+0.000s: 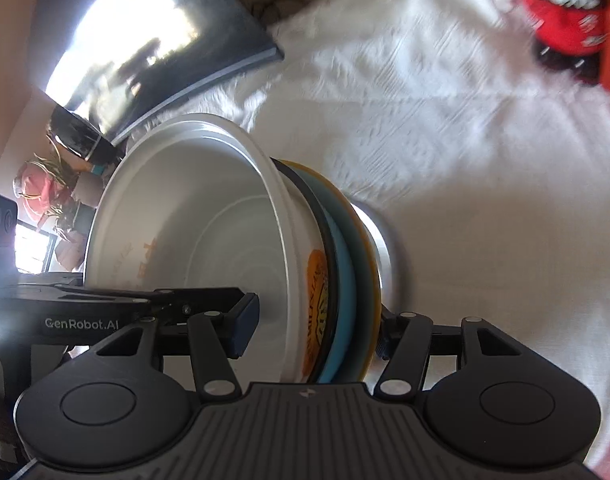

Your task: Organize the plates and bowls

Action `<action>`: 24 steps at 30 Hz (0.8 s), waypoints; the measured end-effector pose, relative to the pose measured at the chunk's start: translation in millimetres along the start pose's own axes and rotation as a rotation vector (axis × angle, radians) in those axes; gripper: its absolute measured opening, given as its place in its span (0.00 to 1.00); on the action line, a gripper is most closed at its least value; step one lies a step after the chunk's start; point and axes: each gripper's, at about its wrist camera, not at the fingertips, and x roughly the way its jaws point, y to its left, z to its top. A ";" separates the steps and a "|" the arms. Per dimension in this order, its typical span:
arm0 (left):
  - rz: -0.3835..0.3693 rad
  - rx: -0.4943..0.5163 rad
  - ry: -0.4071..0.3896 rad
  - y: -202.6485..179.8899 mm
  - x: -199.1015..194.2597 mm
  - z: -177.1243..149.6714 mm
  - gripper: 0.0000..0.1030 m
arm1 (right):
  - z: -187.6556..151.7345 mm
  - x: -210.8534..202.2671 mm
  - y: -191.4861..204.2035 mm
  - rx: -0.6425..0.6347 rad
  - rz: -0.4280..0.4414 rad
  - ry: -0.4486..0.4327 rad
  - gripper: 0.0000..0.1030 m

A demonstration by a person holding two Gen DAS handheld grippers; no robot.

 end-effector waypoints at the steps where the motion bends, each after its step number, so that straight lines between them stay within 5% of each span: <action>1: -0.002 -0.015 0.007 10.2 5.8 0.0 0.50 | 2.1 11.6 2.0 0.012 -0.003 0.014 0.55; 7: 0.014 0.002 0.036 33.6 34.2 1.9 0.48 | 1.8 55.6 8.2 0.029 -0.092 0.060 0.56; 13: -0.052 -0.021 0.069 44.8 47.9 5.4 0.42 | -2.8 57.7 17.1 -0.040 -0.206 0.034 0.56; 24: -0.136 -0.018 0.006 60.0 12.9 14.1 0.23 | 1.5 33.7 18.2 -0.011 -0.220 0.010 0.55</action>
